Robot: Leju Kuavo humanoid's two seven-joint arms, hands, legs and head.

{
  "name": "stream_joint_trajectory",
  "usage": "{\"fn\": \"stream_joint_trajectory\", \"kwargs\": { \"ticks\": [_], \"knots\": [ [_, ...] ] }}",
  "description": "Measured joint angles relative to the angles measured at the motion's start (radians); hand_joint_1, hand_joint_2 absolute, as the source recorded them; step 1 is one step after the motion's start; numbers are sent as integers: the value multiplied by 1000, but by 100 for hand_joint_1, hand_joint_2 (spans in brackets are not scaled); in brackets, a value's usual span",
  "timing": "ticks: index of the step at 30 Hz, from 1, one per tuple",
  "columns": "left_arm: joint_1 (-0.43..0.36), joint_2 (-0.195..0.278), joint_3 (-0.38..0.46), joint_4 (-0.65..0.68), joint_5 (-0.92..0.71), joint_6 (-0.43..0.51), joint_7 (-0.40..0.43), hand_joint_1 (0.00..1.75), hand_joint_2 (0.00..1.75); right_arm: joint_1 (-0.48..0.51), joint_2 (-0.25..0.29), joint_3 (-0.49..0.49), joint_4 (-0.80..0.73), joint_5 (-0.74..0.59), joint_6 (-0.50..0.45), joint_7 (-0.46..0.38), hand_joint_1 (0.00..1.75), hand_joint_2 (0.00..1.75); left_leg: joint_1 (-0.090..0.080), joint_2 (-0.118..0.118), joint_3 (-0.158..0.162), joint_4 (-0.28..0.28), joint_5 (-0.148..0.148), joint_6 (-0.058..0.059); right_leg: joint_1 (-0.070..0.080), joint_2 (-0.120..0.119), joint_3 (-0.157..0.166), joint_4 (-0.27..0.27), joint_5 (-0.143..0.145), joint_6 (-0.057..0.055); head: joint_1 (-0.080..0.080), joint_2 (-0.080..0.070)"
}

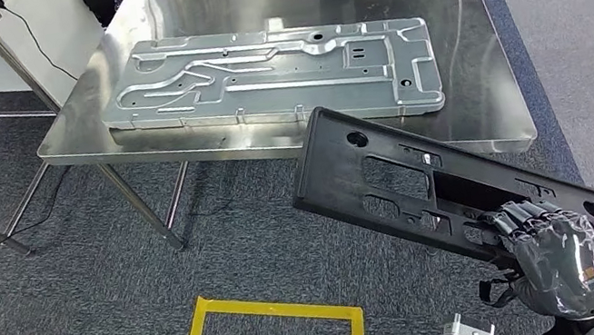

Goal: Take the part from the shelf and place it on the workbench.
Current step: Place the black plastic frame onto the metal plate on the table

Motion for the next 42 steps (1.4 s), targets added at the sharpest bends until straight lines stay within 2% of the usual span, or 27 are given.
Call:
{"fn": "stream_joint_trajectory", "kwargs": {
  "ticks": [1,2,4,6,8,10,11,12,14,15,17,20,22,23,25,26,27,28,30,32,33,35,37,38,40,41,42],
  "knots": [
    [0,1,0,0,0,0,0,0,175,-3,0,1,0,0,0,0,175,175,-6,0,20,-47,15,14,0,0,5,-4,-4,4,0,0],
    [-1,3,0,0,0,0,-1,0,175,-5,-1,2,1,0,2,0,175,175,-11,1,32,-74,16,24,-1,0,11,-8,-4,8,1,0],
    [-1,3,0,0,0,0,-2,0,175,-10,-2,6,3,0,8,0,175,175,-12,2,51,-105,10,30,-3,-2,20,-9,10,22,0,0],
    [1,2,0,0,-1,0,-4,0,175,-21,-4,11,5,0,16,0,175,175,-6,2,87,-140,13,29,-3,-3,23,14,6,32,1,0],
    [1,2,0,0,-2,0,-7,0,175,-38,-7,17,9,0,22,1,175,175,-1,2,114,-159,13,25,-6,-2,-20,96,-37,40,2,0],
    [-1,1,0,0,-1,-1,-10,0,175,-47,-8,22,14,0,26,4,175,175,0,0,121,-161,6,22,-12,-2,-99,202,-84,50,2,0],
    [0,0,0,0,0,-1,-12,0,175,-47,-8,25,17,0,29,6,175,175,1,-1,127,-160,0,19,-16,-2,-127,227,-87,55,2,0],
    [0,-1,0,0,1,-2,-14,0,175,-49,-8,28,20,1,32,7,175,175,3,-2,134,-159,-7,15,-20,-3,-140,221,-70,59,2,0],
    [2,-3,0,0,5,1,-17,0,175,-55,-9,33,24,1,39,8,175,175,8,-3,152,-153,-26,3,-29,-4,-120,115,24,68,2,0],
    [2,-3,0,0,6,3,-18,0,175,-63,-10,35,27,0,45,8,175,175,10,-3,160,-147,-37,-5,-30,-5,-107,60,59,70,2,0],
    [0,-2,0,0,8,8,-20,0,175,-82,-13,40,31,-1,64,10,175,175,9,-1,161,-139,-54,-21,-26,-7,-97,4,88,57,2,0],
    [-4,-2,0,0,9,15,-21,0,175,-118,-17,48,38,7,96,12,175,175,9,1,161,-121,-62,-39,-24,-3,-94,1,88,26,1,0],
    [-6,-2,0,0,8,19,-19,0,175,-157,-15,62,48,35,119,16,175,175,12,1,129,-54,-67,-47,-27,-2,-81,-2,83,13,1,0],
    [-6,-2,0,0,7,20,-18,0,175,-180,-11,75,57,58,131,22,175,175,14,1,92,7,-81,-51,-28,-2,-75,-4,79,9,1,0],
    [-6,-3,0,0,2,25,-16,0,175,-232,2,112,83,108,154,43,175,175,16,1,2,134,-132,-58,-27,-1,-63,-4,67,4,0,0],
    [-5,-3,0,0,-3,28,-15,0,175,-260,11,136,100,132,168,56,175,175,17,1,-34,171,-153,-60,-27,0,-55,-4,60,3,1,0],
    [-4,-3,-1,0,-8,33,-14,0,175,-287,21,160,117,153,183,68,175,175,18,1,-53,174,-157,-61,-27,1,-46,-4,52,4,1,0],
    [-3,-3,-2,0,-13,37,-12,0,175,-316,31,184,134,171,199,79,175,175,18,1,-55,142,-137,-60,-27,2,-34,-4,44,6,1,0],
    [0,-3,-5,0,-25,45,-9,0,175,-378,57,232,171,200,234,97,175,175,17,2,-25,13,-40,-54,-26,4,-10,-4,26,11,1,0],
    [1,-3,-8,0,-33,52,-8,0,175,-438,82,274,210,219,261,110,175,175,12,4,2,-77,26,-45,-24,6,5,-9,10,23,1,0],
    [0,-3,-10,0,-35,54,-8,0,175,-460,93,290,226,224,270,114,175,175,10,3,6,-92,36,-41,-22,7,11,-10,7,30,1,0],
    [0,-4,-12,0,-37,56,-8,0,175,-492,109,320,250,229,278,117,175,175,12,1,24,-103,35,-29,-20,7,19,-4,13,44,1,0],
    [1,-6,-14,0,-37,56,-8,0,175,-517,120,342,267,230,279,118,175,175,14,-1,49,-114,33,-14,-21,2,-2,55,20,50,1,0],
    [1,-6,-15,0,-38,57,-8,0,175,-527,124,349,274,230,279,118,175,175,14,-3,58,-118,29,-9,-20,0,-33,108,9,51,2,0],
    [1,-6,-17,0,-38,57,-7,0,175,-539,127,360,285,230,279,119,175,175,10,-6,73,-120,14,0,-18,-1,-116,222,-43,51,2,0],
    [2,-6,-18,0,-38,57,-7,0,175,-540,127,365,291,230,279,119,175,175,7,-8,82,-120,6,3,-16,-2,-151,257,-74,51,2,0],
    [4,-6,-18,0,-38,57,-7,0,175,-541,127,369,296,230,279,119,175,175,2,-10,94,-120,-4,4,-14,-2,-173,264,-91,48,2,0]
  ]
}}
